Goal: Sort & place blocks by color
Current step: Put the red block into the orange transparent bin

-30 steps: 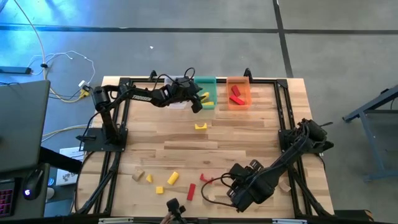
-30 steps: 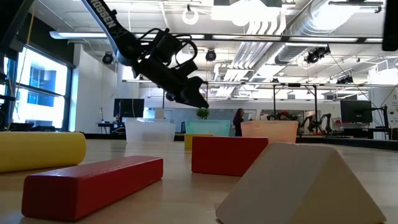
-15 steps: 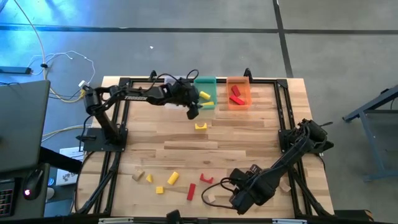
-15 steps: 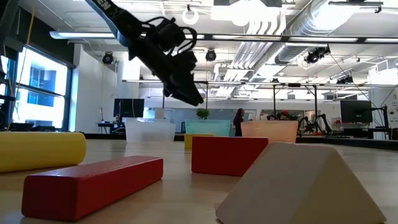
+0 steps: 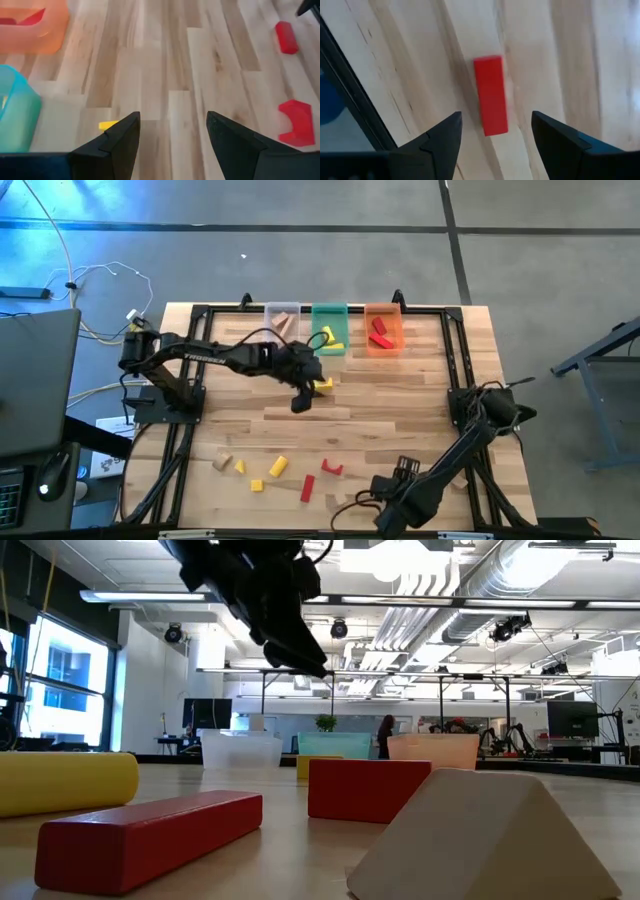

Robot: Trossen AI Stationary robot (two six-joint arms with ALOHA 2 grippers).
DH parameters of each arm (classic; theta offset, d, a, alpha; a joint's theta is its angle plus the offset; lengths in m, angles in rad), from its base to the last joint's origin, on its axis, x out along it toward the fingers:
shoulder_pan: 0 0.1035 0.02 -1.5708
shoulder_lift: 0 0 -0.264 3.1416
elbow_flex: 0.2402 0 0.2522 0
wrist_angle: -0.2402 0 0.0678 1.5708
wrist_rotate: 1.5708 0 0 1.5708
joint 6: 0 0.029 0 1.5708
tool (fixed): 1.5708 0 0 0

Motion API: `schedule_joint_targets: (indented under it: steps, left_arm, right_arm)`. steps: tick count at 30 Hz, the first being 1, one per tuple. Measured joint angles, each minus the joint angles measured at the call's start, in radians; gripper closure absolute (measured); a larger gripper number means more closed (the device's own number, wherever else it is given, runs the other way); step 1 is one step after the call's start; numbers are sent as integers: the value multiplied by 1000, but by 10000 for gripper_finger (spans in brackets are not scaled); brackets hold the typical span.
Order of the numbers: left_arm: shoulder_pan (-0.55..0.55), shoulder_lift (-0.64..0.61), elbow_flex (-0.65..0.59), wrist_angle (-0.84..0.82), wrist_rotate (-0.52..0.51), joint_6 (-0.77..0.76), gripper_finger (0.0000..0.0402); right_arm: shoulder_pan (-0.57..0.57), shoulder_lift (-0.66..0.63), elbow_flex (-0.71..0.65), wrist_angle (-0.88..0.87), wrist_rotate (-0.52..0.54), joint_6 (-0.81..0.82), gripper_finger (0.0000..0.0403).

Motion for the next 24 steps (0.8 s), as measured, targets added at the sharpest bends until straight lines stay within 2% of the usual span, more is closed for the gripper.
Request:
schedule_joint_targets:
  steps: [7,20,24]
  left_arm:
    - [-68,-1,0,-26,-3,-82,186]
    - [-190,-1,0,-106,-3,-108,186]
    - [-225,-1,0,-124,-3,-108,186]
  right_arm:
    - [15,70,0,10,-20,0,178]
    - [9,163,6,-5,-51,0,178]
    - [9,165,5,1,-66,36,198]
